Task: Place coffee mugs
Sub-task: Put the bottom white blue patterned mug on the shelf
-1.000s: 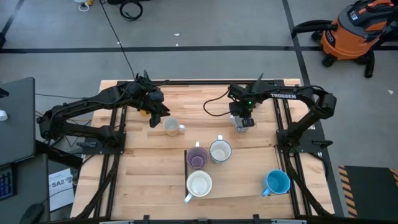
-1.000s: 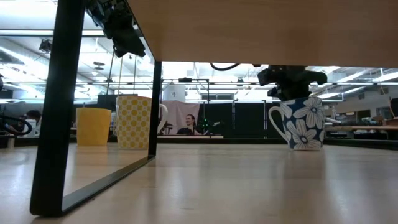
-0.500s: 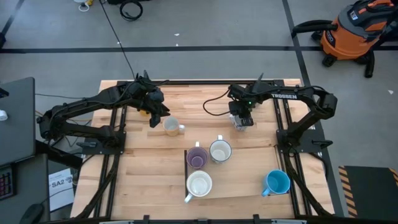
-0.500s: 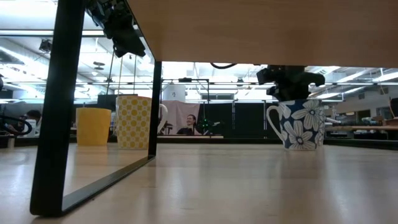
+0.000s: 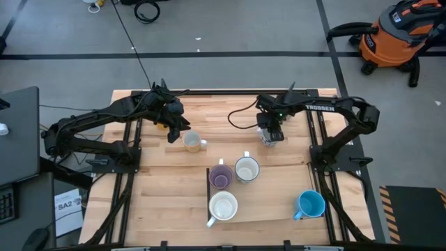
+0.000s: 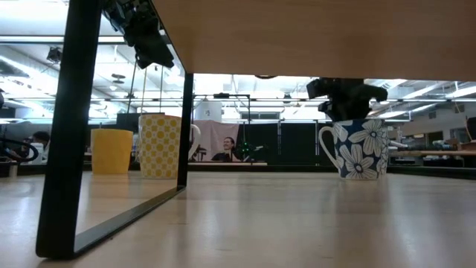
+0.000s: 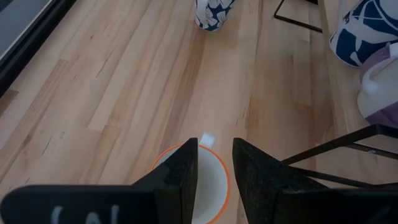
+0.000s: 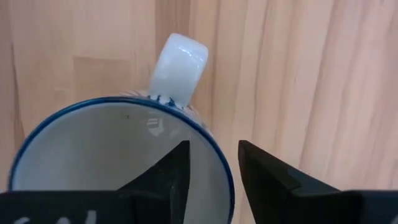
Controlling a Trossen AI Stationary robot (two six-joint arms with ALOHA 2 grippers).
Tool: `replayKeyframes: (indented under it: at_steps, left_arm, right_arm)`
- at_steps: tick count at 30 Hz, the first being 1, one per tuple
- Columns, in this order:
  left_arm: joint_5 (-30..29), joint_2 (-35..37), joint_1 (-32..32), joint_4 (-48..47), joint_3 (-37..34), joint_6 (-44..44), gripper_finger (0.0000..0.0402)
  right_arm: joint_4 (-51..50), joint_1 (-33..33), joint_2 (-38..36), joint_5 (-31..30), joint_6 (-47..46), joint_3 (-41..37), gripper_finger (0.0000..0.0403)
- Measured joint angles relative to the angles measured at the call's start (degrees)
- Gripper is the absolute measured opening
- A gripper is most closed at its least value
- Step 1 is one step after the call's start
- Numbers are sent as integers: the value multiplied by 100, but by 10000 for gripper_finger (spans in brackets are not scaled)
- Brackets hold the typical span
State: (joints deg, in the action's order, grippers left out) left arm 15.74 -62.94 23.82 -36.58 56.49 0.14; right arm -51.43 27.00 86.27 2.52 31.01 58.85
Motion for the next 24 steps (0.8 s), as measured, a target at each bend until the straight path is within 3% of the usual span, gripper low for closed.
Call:
replayKeyframes:
  at_steps: [13, 24]
  left_arm:
    - [-2, 0, 0, 0, 0, 0, 107]
    - [-2, 1, 2, 0, 0, 2, 107]
  right_arm:
    - [-780, 0, -993, -76, -262, 512, 141]
    - [-1210, 0, -1989, -442, -3086, 691, 141]
